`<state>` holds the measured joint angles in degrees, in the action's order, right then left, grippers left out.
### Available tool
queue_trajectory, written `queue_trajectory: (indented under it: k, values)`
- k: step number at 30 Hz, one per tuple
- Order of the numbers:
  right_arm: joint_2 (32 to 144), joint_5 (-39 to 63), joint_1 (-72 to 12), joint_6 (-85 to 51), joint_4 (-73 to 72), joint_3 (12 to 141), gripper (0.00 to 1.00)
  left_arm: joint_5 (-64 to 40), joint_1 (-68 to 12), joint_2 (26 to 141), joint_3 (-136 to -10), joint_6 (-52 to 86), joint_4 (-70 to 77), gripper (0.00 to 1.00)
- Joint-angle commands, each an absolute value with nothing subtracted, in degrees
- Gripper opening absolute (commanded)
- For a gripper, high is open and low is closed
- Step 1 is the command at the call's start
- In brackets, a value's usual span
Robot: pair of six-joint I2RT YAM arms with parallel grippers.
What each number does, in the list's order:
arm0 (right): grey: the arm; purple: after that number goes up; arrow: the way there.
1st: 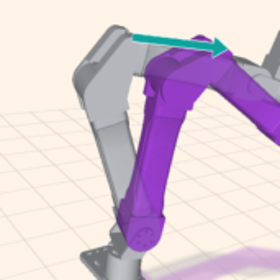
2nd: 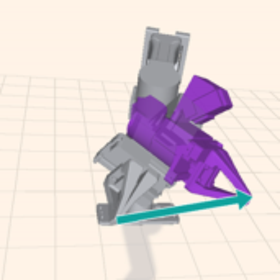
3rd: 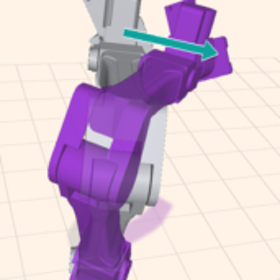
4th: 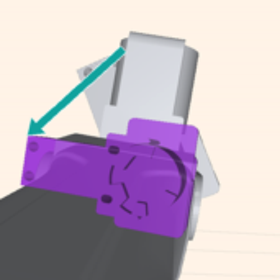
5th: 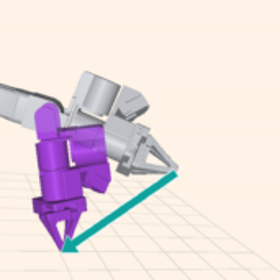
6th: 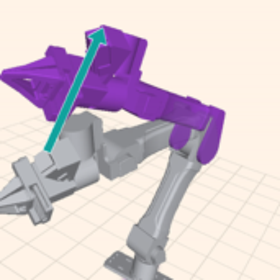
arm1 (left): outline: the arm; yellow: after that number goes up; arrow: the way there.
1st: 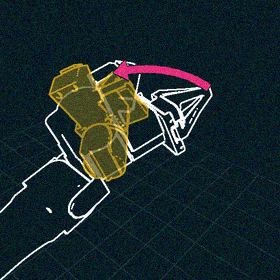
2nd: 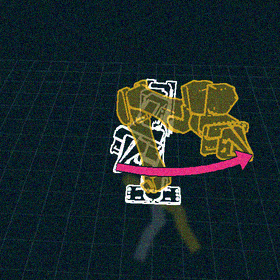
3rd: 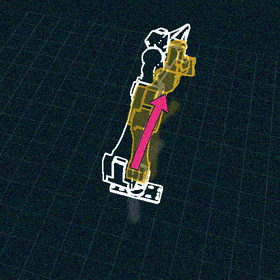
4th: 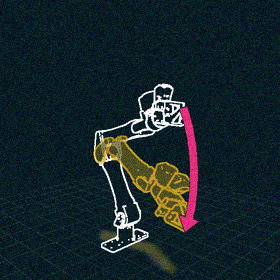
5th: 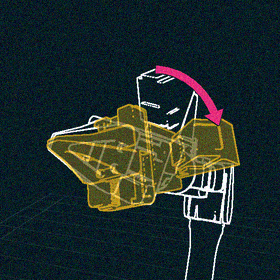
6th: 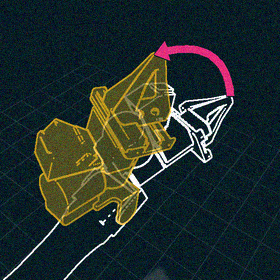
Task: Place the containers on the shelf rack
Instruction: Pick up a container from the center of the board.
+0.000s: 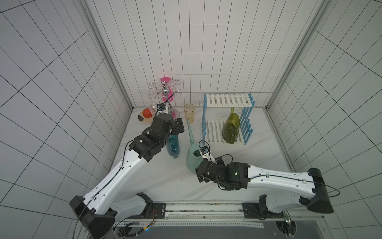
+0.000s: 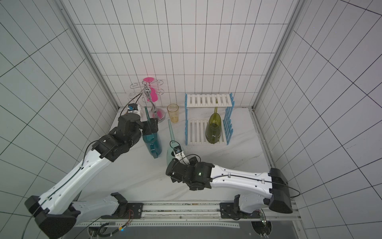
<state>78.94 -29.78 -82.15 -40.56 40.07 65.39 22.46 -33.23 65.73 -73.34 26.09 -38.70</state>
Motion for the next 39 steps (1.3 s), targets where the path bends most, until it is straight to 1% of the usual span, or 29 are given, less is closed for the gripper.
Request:
queue_trajectory:
  k: [1,6,14,19,22,25,28,33,35,39]
  values:
    - [81.02,-34.12,-82.44,-45.52,40.04,67.68,1.00,23.32,-32.47,63.74,-71.79,25.94,-38.29,0.99]
    - [85.03,-33.30,-81.26,-47.38,40.03,68.78,0.98,22.87,-31.42,62.72,-69.60,26.08,-37.33,0.99]
    - [88.87,-31.14,-79.38,-48.87,39.21,68.77,0.91,21.71,-30.72,62.43,-68.19,26.23,-36.40,0.99]
    - [90.44,-30.77,-78.87,-50.27,38.84,68.49,0.89,22.01,-29.92,61.68,-67.06,26.24,-35.90,0.99]
    - [91.42,-29.85,-78.69,-50.30,38.15,68.44,0.86,21.55,-29.45,61.35,-66.48,26.49,-35.60,0.99]
    - [91.82,-28.88,-78.34,-49.93,37.64,68.42,0.80,21.44,-29.35,61.45,-65.99,26.59,-35.40,0.99]
    - [92.13,-27.70,-77.78,-49.77,37.00,68.05,0.78,21.56,-29.29,61.44,-65.36,26.62,-35.16,0.99]
    - [92.55,-26.62,-77.39,-49.48,36.48,68.03,0.66,22.41,-29.10,61.35,-64.75,26.99,-34.88,0.99]
    - [92.62,-26.53,-77.34,-49.48,36.27,67.78,0.63,22.43,-28.97,61.50,-64.45,26.98,-34.58,0.99]
    - [92.64,-25.78,-76.95,-49.50,35.52,67.57,0.47,22.46,-28.90,62.01,-64.57,26.73,-34.28,0.99]
